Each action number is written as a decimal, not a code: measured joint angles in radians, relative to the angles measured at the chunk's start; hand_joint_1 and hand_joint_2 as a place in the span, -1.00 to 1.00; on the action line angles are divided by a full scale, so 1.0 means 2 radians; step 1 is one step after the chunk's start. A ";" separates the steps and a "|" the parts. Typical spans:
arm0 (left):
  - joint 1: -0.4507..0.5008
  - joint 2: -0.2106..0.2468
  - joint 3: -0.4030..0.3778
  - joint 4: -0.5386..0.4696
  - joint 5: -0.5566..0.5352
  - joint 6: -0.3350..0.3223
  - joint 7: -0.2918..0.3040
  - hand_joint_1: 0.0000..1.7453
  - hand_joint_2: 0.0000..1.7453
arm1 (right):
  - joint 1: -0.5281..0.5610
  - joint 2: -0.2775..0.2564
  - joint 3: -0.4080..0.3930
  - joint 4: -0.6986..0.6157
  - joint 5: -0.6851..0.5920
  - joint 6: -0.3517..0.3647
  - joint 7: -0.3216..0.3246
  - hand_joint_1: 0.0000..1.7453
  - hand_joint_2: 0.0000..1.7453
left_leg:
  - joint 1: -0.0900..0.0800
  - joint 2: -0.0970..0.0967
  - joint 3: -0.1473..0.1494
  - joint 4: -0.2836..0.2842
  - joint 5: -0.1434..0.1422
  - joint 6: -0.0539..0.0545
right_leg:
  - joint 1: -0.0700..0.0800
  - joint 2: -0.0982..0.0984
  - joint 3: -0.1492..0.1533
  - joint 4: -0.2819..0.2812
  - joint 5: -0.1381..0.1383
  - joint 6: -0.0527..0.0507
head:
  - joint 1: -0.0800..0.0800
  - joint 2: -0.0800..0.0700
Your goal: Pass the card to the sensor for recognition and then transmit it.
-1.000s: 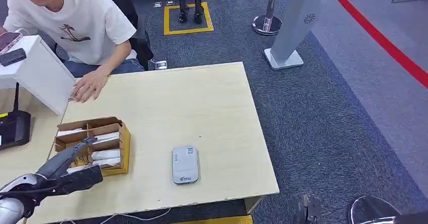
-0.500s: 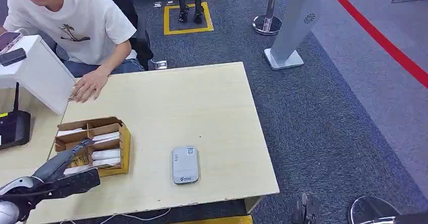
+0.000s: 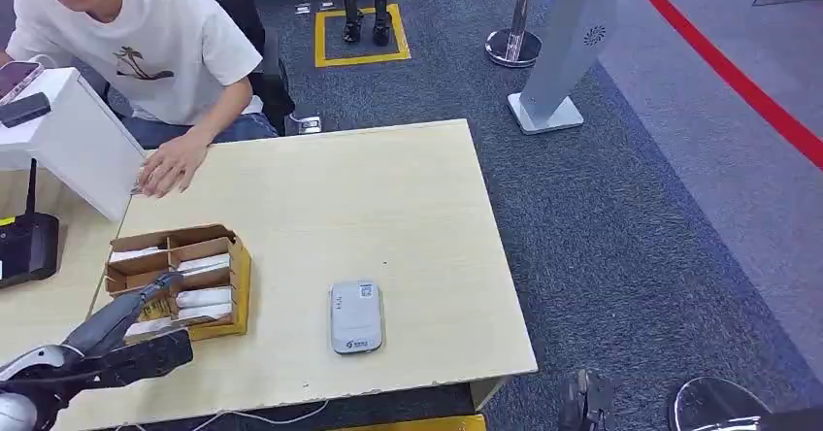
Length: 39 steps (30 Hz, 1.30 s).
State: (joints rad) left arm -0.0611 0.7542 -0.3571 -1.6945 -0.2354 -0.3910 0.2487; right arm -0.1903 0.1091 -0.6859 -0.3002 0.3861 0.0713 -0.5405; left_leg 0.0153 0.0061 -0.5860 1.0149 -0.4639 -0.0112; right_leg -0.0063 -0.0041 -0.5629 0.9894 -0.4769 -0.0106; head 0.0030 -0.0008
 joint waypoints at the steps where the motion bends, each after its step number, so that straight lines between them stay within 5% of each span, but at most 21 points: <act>1: 0.001 0.000 0.000 0.000 -0.001 0.001 0.000 -1.00 1.00 | 0.000 0.000 0.000 0.000 0.000 0.000 0.000 -1.00 -1.00 | 0.000 0.000 0.000 0.000 0.000 0.000 | 0.000 0.000 0.000 0.000 0.000 0.000 | 0.000 0.000; 31: -0.012 -0.009 0.000 0.002 -0.007 -0.003 -0.001 -1.00 1.00 | -0.004 0.002 0.014 0.002 -0.004 0.004 0.006 -1.00 -1.00 | 0.000 0.000 0.000 0.000 0.000 0.000 | 0.000 0.000 0.000 0.000 0.000 0.000 | 0.000 0.000; 39: -0.019 0.007 0.000 0.001 0.002 -0.008 0.001 -1.00 1.00 | -0.005 0.002 0.015 0.002 -0.010 0.003 0.006 -1.00 -1.00 | 0.000 0.000 0.000 0.000 0.000 0.000 | 0.000 0.000 0.000 0.000 0.000 0.000 | 0.000 0.000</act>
State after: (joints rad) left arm -0.0989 0.7690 -0.3567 -1.6918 -0.2323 -0.4078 0.2510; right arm -0.2002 0.1122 -0.6569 -0.2972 0.3670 0.0767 -0.5287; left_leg 0.0155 0.0064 -0.5860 1.0149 -0.4638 -0.0113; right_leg -0.0062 -0.0038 -0.5632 0.9895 -0.4769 -0.0107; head 0.0027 -0.0008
